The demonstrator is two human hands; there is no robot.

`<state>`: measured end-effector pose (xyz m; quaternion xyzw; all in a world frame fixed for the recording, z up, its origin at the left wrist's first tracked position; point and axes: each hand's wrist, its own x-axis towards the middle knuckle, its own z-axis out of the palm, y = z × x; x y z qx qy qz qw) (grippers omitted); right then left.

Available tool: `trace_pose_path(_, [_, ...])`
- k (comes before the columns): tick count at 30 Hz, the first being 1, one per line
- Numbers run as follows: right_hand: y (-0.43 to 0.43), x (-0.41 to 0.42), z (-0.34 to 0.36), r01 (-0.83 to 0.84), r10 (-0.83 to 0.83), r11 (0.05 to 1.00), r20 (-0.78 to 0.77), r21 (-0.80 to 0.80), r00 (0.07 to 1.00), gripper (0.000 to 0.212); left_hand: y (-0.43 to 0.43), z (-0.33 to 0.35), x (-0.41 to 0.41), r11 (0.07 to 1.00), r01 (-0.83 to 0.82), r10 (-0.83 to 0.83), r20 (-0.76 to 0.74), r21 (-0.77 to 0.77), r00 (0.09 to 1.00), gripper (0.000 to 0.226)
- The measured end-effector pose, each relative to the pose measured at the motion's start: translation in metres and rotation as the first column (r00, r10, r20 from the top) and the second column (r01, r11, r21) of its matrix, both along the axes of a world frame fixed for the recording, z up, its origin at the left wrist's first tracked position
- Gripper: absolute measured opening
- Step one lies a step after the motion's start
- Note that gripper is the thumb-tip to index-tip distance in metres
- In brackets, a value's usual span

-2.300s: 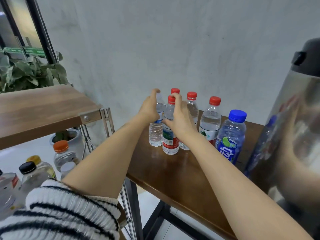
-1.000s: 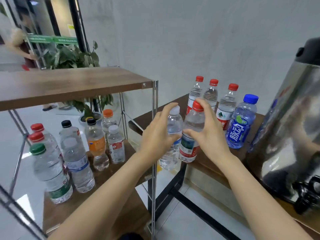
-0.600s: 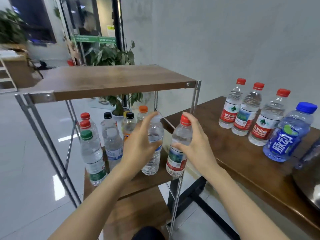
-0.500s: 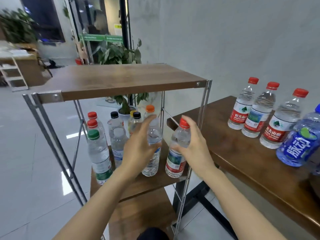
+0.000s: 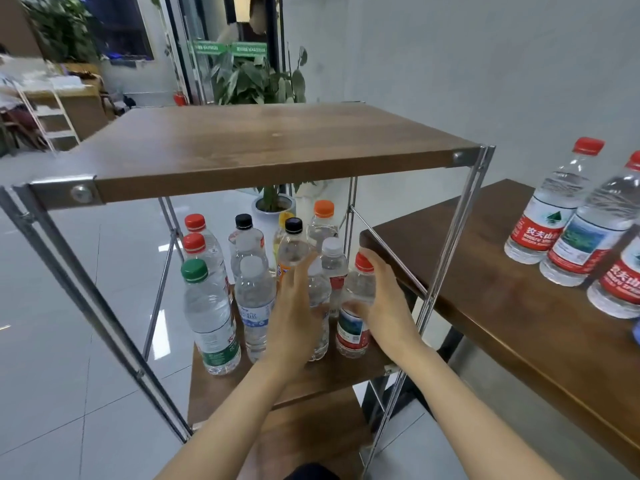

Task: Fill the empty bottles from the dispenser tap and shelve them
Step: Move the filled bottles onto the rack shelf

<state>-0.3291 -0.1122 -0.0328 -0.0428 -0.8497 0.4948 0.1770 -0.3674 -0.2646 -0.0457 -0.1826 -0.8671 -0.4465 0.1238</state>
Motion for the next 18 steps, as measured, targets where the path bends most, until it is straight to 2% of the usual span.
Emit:
trace_pose_path(5, [-0.004,-0.018,-0.003,-0.019,0.017,0.997,0.021,0.078,1.0,0.08,0.005,0.0,-0.006,1.0,-0.016,0.016,-0.002,0.008,1.0,0.093])
trace_pose_path(13, [-0.008,-0.034,-0.003,-0.02,0.019,0.995,0.015,0.095,1.0,0.075,0.008,0.002,-0.007,0.999,-0.026,0.025,-0.025,-0.048,0.999,0.09])
trace_pose_path(15, [-0.009,-0.032,0.0,-0.03,0.025,0.987,0.035,0.158,0.999,0.078,0.008,0.001,-0.006,0.997,-0.023,0.021,-0.027,-0.069,0.999,0.092])
trace_pose_path(18, [-0.005,-0.022,0.01,-0.015,-0.004,0.94,0.055,0.34,0.998,0.085,0.006,0.002,-0.005,0.991,-0.029,0.025,-0.039,-0.127,0.999,0.095])
